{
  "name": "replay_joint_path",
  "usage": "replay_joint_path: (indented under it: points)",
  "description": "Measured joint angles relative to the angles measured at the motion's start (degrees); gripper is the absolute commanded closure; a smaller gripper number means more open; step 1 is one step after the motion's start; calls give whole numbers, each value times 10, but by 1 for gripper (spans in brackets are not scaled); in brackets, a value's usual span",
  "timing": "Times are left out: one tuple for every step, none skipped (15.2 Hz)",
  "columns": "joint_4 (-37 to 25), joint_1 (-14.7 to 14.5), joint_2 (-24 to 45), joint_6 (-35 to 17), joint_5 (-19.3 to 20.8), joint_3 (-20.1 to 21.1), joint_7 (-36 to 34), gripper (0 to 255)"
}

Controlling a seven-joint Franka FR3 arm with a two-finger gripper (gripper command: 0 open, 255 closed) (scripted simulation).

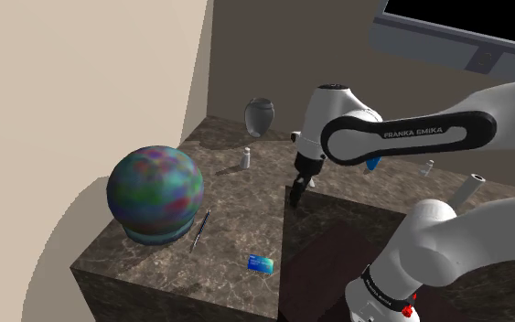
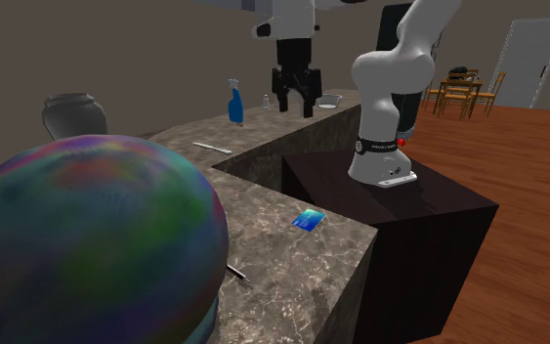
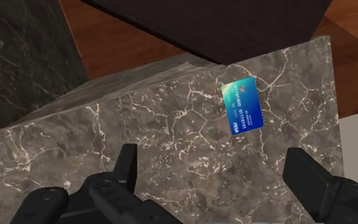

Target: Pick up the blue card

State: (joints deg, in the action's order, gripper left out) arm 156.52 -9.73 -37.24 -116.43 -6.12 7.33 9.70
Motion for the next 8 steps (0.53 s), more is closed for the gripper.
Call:
replay_joint_path:
  points:
    - [7,-8,12,-17,-4,7,0,0]
    - [19,-14,17,-30,-6,13,3,0]
    - [34,-20,28,-51,-9,18,6,0]
    - [35,-25,47,-69,-10,24,9,0]
    - [39,-30,67,-90,-11,29,12,0]
    - [47,-37,87,-113,-14,36,13,0]
    - [51,-41,103,-132,-14,41,16,0]
    - [56,-47,127,-157,-16,49,16,0]
